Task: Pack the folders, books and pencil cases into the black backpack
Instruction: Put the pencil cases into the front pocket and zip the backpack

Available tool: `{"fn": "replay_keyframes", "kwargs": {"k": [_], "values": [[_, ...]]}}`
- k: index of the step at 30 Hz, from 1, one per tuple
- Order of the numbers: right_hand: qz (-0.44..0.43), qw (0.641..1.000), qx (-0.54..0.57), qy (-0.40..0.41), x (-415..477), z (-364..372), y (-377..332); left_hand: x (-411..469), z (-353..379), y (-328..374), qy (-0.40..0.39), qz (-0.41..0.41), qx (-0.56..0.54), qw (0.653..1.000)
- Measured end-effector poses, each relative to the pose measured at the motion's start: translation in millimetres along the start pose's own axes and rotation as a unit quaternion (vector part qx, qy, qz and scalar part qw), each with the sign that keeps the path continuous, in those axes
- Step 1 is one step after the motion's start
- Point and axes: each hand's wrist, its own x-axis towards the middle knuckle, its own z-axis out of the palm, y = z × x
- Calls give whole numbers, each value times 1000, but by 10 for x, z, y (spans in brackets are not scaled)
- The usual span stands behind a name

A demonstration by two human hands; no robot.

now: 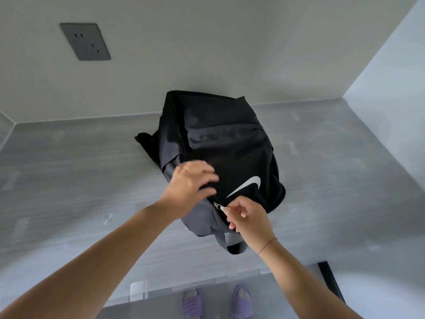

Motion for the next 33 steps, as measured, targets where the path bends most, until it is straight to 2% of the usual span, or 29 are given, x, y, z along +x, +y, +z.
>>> {"fn": "replay_keyframes", "kwargs": {"k": [1, 3, 5, 7, 10, 12, 15, 17, 19, 21, 25, 28, 33], "values": [[1, 1000, 12, -2, -12, -2, -1, -50, 25, 75, -65, 46, 0, 997], [-6, 1000, 5, -2, -29, -13, 17, -106, -18, 194, -187, 35, 13, 982], [-10, 1000, -19, -2, -49, -33, 53, -109, -24, 184, -239, 30, 75, 968], [-13, 999, -36, -1, -96, -78, 113, -65, -101, 211, -253, 19, 83, 964], [-9, 998, -55, 18, -172, -283, 265, -144, -294, 124, -199, -15, 35, 979], [3, 995, -82, 62, -177, -553, 401, -241, -464, 42, -165, -66, 17, 984], [8, 987, -100, 127, -127, -930, 525, -298, -513, 60, -193, -103, 49, 975], [-4, 988, -93, 122, -102, -1022, 526, -243, -429, 229, -231, -103, 95, 963], [-17, 992, -79, 102, -108, -1028, 486, -154, -259, 500, -232, -82, 98, 964], [-32, 993, -70, 92, -120, -1033, 439, -45, -18, 840, -212, -63, 93, 971], [-87, 989, -98, 73, -126, -1123, 410, 197, 501, 1332, -150, -76, 96, 981], [-110, 982, -140, 67, -36, -1253, 442, 245, 650, 1329, -99, -34, 97, 990], [-117, 974, -144, 129, 548, -1527, 524, 165, 582, 1224, -56, -20, 44, 997]]}}
